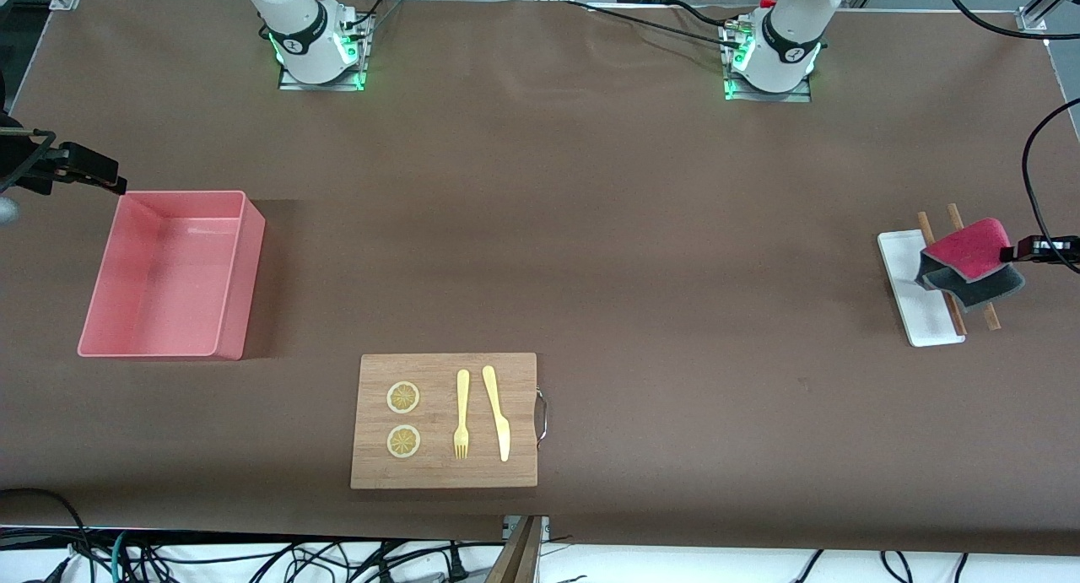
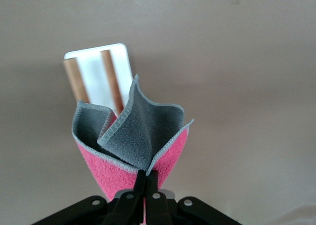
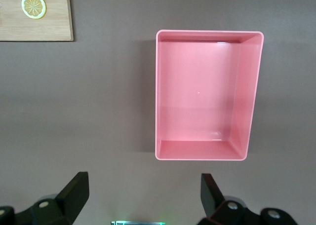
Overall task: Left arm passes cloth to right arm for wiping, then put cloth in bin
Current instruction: 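Lift the cloth with the left gripper while the right gripper approaches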
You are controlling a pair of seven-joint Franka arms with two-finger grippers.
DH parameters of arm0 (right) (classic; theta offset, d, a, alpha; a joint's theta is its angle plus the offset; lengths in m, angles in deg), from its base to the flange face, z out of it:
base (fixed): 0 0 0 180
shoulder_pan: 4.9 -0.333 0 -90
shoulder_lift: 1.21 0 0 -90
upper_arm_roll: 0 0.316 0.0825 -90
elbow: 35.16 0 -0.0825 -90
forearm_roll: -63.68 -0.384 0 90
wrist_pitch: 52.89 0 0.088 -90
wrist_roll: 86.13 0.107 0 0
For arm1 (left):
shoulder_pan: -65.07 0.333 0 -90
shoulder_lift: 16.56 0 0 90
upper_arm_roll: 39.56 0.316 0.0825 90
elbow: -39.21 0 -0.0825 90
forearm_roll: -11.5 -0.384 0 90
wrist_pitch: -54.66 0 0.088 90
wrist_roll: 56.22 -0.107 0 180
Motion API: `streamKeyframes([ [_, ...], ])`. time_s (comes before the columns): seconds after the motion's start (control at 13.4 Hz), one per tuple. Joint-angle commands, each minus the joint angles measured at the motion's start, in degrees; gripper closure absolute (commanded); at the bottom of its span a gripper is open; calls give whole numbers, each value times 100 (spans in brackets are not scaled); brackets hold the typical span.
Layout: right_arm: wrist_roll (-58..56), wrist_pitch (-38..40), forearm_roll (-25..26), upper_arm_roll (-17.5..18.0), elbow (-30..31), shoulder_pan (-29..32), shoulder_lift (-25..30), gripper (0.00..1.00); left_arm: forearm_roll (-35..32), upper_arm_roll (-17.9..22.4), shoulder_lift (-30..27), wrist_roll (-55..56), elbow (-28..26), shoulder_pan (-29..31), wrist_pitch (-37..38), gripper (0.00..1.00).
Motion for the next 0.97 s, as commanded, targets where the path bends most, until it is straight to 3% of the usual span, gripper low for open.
streamKeyframes([
  [0.0,-81,-30,2,5,36,-19,-192,0,352,64,38,562,461,-654,487,100],
  [0.3,147,-284,-559,14,28,-186,-351,0,1555,56,117,3018,497,-1954,462,100],
  [0.89,2913,-1198,-1422,23,36,-1134,-895,0,3050,64,425,7011,506,-4284,-1583,100],
])
